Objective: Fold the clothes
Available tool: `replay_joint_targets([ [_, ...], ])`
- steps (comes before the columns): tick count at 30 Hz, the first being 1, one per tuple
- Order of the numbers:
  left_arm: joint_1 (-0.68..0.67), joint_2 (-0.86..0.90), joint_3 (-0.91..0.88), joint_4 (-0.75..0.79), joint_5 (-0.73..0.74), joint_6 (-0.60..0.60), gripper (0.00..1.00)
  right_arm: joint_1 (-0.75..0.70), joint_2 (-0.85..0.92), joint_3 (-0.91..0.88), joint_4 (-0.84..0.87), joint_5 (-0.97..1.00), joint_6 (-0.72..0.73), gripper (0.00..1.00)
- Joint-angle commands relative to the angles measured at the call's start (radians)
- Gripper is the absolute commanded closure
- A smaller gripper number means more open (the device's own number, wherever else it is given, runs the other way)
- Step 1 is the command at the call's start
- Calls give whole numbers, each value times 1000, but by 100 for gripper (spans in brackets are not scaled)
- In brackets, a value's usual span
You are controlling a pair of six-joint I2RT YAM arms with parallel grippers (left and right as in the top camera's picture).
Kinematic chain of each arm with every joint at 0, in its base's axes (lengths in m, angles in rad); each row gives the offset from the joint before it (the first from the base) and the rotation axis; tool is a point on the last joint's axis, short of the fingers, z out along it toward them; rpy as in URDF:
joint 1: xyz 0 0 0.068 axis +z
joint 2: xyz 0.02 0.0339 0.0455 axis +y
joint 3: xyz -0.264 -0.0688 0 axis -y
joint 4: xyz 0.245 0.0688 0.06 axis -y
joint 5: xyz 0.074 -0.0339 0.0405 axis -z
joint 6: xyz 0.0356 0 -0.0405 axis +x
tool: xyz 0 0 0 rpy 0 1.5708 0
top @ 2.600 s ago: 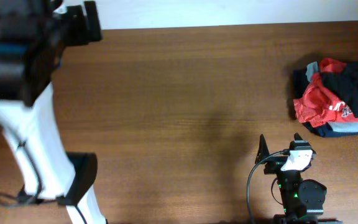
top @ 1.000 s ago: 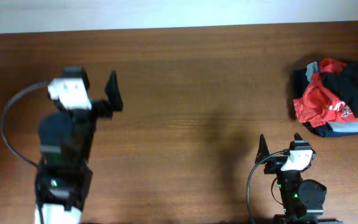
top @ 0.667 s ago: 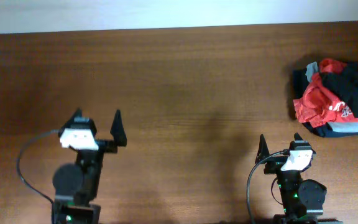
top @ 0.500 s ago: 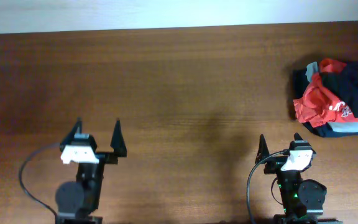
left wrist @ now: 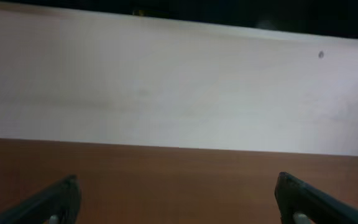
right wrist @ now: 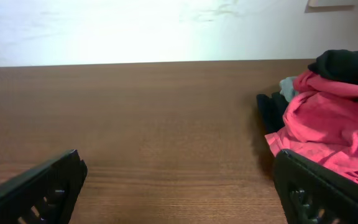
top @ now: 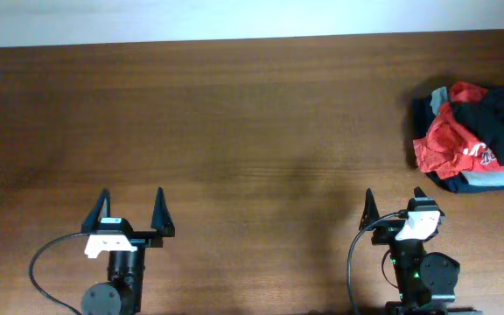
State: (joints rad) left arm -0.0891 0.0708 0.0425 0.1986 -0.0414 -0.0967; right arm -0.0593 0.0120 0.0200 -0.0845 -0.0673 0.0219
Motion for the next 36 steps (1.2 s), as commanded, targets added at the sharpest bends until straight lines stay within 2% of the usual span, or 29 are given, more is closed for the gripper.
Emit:
replay_joint_targets([
  [1,10,-42,-11,-45,-7,13,1,-6,-8,-9,-1,16,5,1],
  [14,20,-66,-35,-89,-2,12,1,-6,-8,-9,-1,16,5,1],
  [23,20,-66,-34,-277,-4,12,1,-6,-8,-9,-1,16,5,1],
  [36,20,-66,-34,-283,24,24,1,-6,-8,-9,-1,16,5,1],
])
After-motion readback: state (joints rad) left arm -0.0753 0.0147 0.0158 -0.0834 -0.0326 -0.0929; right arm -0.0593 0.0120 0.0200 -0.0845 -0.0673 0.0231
